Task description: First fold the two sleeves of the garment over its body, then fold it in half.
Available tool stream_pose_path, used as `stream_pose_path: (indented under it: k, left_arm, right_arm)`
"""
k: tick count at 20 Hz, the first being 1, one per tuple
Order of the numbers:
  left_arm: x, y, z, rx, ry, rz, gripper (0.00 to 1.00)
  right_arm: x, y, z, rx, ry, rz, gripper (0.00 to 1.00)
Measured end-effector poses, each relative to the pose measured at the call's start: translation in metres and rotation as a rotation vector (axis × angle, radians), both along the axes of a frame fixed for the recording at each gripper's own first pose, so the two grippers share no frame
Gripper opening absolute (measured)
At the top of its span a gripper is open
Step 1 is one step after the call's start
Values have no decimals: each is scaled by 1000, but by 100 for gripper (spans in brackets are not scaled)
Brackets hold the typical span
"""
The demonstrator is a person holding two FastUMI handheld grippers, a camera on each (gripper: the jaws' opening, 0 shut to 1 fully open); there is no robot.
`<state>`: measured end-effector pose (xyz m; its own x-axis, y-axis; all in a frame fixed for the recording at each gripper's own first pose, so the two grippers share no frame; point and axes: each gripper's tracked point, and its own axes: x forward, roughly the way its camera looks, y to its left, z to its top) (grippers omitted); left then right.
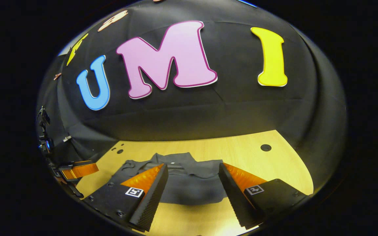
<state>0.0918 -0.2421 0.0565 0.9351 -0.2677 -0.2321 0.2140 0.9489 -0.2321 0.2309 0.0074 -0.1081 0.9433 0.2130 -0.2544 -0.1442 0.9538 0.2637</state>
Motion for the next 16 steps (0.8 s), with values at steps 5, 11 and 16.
stream_pose_path:
  k: [5,11,16]
  left_arm:
    - [-52,-19,11,26,-13,-60,94]
    - [-102,-24,2,38,18,-28,94]
    - [-130,-25,-15,39,53,32,94]
  right_arm:
    - [-55,12,4,-5,0,62,96]
    - [-99,18,-7,-3,5,78,96]
    - [-121,16,-38,-25,72,141,96]
